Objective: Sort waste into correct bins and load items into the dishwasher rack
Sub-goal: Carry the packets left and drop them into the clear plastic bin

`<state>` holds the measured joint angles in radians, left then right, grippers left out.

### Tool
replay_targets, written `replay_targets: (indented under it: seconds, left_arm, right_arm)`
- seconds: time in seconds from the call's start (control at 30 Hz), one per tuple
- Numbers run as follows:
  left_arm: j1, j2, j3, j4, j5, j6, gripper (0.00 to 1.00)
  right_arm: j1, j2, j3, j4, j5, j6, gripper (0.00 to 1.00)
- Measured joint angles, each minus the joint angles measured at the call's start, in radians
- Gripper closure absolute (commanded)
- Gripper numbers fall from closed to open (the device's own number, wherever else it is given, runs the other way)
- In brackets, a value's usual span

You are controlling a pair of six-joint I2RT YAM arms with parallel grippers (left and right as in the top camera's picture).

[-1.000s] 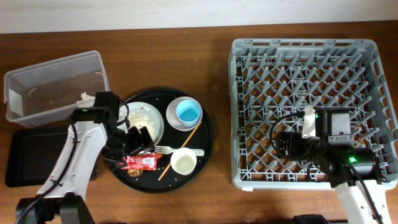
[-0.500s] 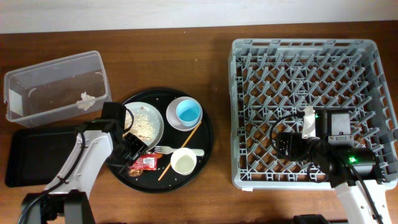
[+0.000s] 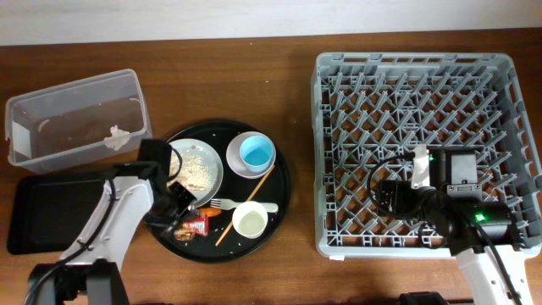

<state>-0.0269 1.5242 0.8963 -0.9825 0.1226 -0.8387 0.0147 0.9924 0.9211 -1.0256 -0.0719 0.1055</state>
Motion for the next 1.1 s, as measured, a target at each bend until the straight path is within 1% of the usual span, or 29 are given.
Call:
replay_targets:
  seconds: [0.07,0.13,0.23,0.33,0.4,0.43,0.5,0.53,0.6,0.63,0.73,0.87,0.93,1.0,1.1]
  left_arm:
    - [0.000,0.000,0.079,-0.025,-0.008,0.046,1.00]
    - [0.002,-0.002,0.217,-0.061,-0.063,0.142,1.00]
    - [0.039,-0.005,0.383,-0.020,-0.168,0.219,1.00]
    - [0.166,-0.005,0.431,0.198,-0.242,0.245,1.00]
    - [0.204,-0.005,0.430,0.249,-0.255,0.249,1.00]
    - [0.243,0.008,0.435,0.349,-0.262,0.250,1.00]
    - [0.293,0.060,0.436,0.454,-0.274,0.253,0.99]
    - [0.300,0.091,0.437,0.476,-0.277,0.253,0.91]
    - [0.302,0.190,0.437,0.520,-0.277,0.256,0.67]
    - [0.302,0.217,0.437,0.531,-0.277,0.257,0.63]
    - [0.302,0.238,0.437,0.561,-0.277,0.260,0.61]
    - [0.303,0.238,0.437,0.555,-0.276,0.301,0.62]
    - [0.303,0.237,0.437,0.536,-0.225,0.315,0.62]
    - [0.303,0.229,0.437,0.504,-0.136,0.322,0.62]
    - [0.283,0.171,0.440,0.365,0.060,0.343,0.62]
  right_arm:
    - [0.000,0.000,0.000,0.000,0.000,0.001,0.01]
    - [0.000,0.000,0.000,-0.001,0.000,0.000,0.01]
    - [0.000,0.000,0.000,0.000,0.000,0.000,0.01]
    - [0.000,0.000,0.001,-0.001,0.000,0.000,0.01]
    - [0.000,0.000,0.001,-0.001,0.000,0.000,0.01]
    - [0.000,0.000,0.001,0.000,0.000,0.000,0.01]
    - [0.000,0.000,0.001,-0.002,0.000,0.000,0.01]
    - [0.000,0.000,0.001,0.000,0.000,-0.001,0.01]
    - [0.000,0.000,0.001,0.000,0.000,0.000,0.01]
    - [0.000,0.000,0.001,0.000,0.000,0.000,0.01]
    - [0.000,0.000,0.001,0.000,0.000,0.000,0.01]
    - [0.000,0.000,0.001,0.000,0.000,0.000,0.01]
    - [0.000,0.000,0.001,0.000,0.000,0.000,0.01]
    - [0.000,0.000,0.001,-0.001,0.000,0.000,0.01]
    - [0.000,0.000,0.001,0.001,0.000,0.000,0.01]
